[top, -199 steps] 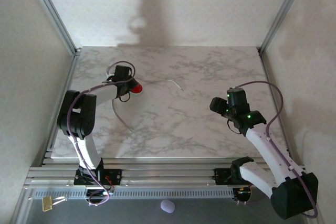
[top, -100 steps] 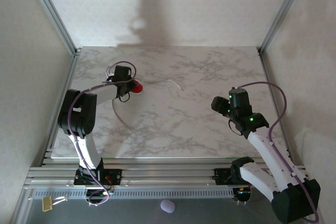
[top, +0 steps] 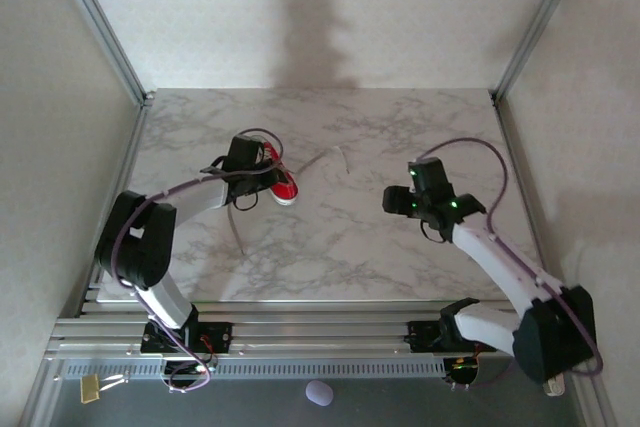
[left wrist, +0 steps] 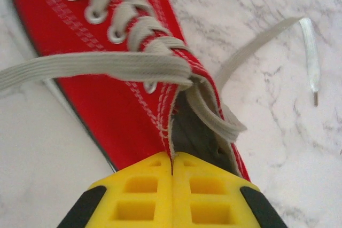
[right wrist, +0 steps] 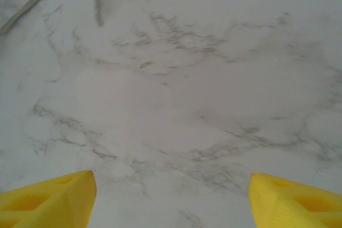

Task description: Tie the shoes

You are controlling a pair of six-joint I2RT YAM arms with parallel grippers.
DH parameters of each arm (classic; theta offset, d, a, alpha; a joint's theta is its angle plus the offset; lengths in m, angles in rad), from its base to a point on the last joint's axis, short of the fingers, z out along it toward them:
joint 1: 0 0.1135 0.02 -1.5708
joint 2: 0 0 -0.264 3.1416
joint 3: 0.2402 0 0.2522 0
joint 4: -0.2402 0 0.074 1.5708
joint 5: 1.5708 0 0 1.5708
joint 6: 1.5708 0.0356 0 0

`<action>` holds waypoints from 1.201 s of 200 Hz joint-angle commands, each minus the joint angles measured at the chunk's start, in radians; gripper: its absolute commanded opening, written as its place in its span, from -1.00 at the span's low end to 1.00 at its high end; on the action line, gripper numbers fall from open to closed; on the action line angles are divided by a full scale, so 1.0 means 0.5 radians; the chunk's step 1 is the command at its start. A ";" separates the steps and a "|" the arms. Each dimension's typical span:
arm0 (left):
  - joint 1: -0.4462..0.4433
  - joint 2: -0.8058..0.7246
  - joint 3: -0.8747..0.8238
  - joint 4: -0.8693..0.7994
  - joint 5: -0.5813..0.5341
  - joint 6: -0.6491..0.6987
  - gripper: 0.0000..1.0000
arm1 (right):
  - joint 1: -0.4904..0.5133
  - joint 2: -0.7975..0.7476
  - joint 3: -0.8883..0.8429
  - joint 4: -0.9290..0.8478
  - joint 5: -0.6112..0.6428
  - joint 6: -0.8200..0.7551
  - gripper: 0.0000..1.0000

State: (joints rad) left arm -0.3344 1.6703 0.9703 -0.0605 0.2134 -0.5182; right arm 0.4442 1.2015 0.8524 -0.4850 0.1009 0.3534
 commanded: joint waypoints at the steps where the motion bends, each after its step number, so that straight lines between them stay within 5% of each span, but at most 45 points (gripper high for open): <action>1: -0.003 -0.165 -0.069 -0.087 -0.068 0.085 -1.00 | 0.100 0.297 0.237 -0.035 -0.035 -0.203 0.49; 103: -0.012 -0.207 -0.219 -0.013 -0.142 0.002 -1.00 | 0.150 1.857 1.764 -0.442 0.128 -0.737 0.36; 197: -0.015 -0.215 -0.290 0.045 -0.115 -0.046 -1.00 | -0.013 2.557 2.704 -0.838 -0.304 -1.103 0.33; 240: -0.022 -0.202 -0.294 0.057 -0.095 -0.053 -1.00 | -0.013 2.710 2.860 -0.938 -0.345 -1.139 0.31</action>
State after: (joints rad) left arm -0.3386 1.5681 0.8337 -0.0460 0.1646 -0.5289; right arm 0.4366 2.5145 2.2253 -0.8700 -0.0292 -0.1860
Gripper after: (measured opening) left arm 0.046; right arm 0.659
